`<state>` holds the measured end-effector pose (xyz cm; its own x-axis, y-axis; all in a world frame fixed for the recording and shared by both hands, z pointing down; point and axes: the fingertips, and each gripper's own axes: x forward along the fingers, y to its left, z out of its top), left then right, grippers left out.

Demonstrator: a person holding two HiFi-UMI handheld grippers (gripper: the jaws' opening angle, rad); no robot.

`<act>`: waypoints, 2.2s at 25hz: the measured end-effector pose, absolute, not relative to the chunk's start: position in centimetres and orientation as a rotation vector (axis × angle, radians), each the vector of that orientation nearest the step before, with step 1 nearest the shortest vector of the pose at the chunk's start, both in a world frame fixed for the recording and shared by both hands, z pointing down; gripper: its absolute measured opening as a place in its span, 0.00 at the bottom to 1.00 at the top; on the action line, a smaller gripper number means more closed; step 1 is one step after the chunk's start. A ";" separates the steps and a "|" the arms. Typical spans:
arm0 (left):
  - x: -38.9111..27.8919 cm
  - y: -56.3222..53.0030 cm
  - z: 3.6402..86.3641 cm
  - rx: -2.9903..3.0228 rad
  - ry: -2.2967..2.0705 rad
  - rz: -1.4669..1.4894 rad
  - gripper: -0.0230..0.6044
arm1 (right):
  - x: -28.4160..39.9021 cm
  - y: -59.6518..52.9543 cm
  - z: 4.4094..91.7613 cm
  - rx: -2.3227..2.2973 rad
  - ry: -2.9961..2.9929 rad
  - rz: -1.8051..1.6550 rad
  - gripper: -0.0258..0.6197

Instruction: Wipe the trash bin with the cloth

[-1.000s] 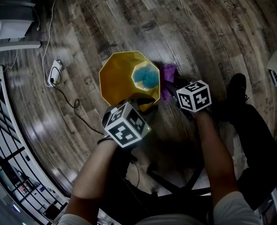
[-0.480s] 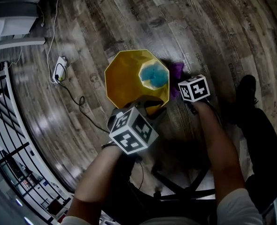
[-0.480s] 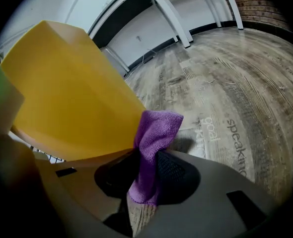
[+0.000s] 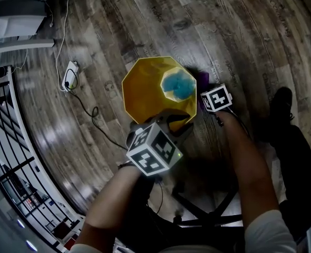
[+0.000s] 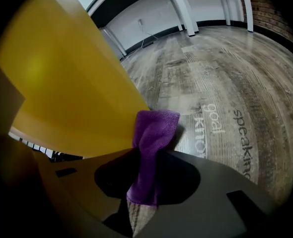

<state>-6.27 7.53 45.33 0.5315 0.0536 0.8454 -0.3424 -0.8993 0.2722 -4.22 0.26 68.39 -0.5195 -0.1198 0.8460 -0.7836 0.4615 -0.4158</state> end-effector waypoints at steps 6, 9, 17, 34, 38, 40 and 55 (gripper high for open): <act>-6.2 7.9 45.1 2.423 -0.192 1.358 0.18 | -3.2 0.1 67.2 0.822 -1.929 1.065 0.20; -6.1 8.6 44.5 2.461 -0.144 1.363 0.25 | -2.5 0.2 65.1 0.883 -1.984 1.090 0.20; -8.3 10.1 44.5 2.461 -0.031 1.533 0.32 | 0.4 2.3 57.5 1.048 -2.091 1.163 0.20; -9.6 10.0 46.9 2.369 -0.057 1.630 0.19 | -0.6 5.5 44.0 1.128 -2.516 1.373 0.20; -9.2 10.1 46.8 2.394 -0.030 1.640 0.18 | -1.9 5.4 44.4 1.054 -2.533 1.313 0.20; -9.0 9.9 46.6 2.406 -0.028 1.635 0.18 | -2.4 5.1 44.8 1.019 -2.525 1.282 0.20; -8.8 9.7 46.5 2.425 -0.019 1.594 0.18 | -3.3 3.4 51.6 0.864 -2.406 1.213 0.20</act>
<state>-8.77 9.70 46.50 0.4051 0.1190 0.9065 -0.1411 -0.9715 0.1906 -3.35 3.40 51.56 -0.7697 -0.3753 0.5164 -0.6383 0.4591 -0.6179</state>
